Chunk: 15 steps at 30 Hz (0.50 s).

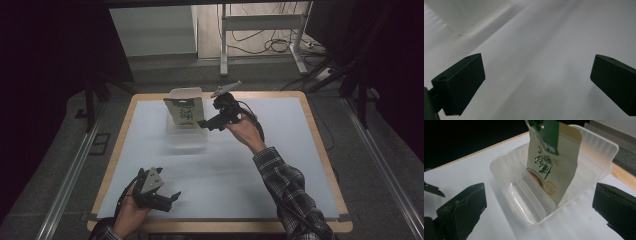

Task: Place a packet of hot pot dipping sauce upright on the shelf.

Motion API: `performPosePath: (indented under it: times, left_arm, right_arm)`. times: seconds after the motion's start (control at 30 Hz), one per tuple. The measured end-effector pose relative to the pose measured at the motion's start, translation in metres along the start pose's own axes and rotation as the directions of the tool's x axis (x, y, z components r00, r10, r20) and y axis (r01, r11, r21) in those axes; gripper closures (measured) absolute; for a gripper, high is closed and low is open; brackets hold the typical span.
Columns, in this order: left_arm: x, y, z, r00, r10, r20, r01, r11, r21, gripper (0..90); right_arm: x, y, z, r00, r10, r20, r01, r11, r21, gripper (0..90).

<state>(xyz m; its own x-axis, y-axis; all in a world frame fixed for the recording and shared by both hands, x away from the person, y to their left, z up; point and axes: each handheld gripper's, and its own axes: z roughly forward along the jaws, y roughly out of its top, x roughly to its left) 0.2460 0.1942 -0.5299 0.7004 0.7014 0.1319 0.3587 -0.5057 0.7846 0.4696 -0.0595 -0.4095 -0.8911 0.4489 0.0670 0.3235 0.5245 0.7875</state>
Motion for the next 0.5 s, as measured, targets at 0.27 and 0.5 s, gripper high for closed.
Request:
performPosePath:
  times: [0.27, 0.5]
  left_arm:
    - [0.000, 0.000, 0.000, 1.0000, 0.002, 0.001, -0.002, 1.0000, 0.003, 0.0]
    - [0.000, 0.000, 0.001, 1.0000, 0.002, 0.003, -0.002, 1.0000, 0.005, 0.0]
  right_arm:
    - [0.006, -0.012, -0.005, 0.9999, 0.015, -0.008, -0.015, 1.000, 0.009, 0.0]
    - [0.014, -0.024, -0.011, 0.9998, 0.016, 0.013, -0.016, 1.000, 0.003, 0.0]
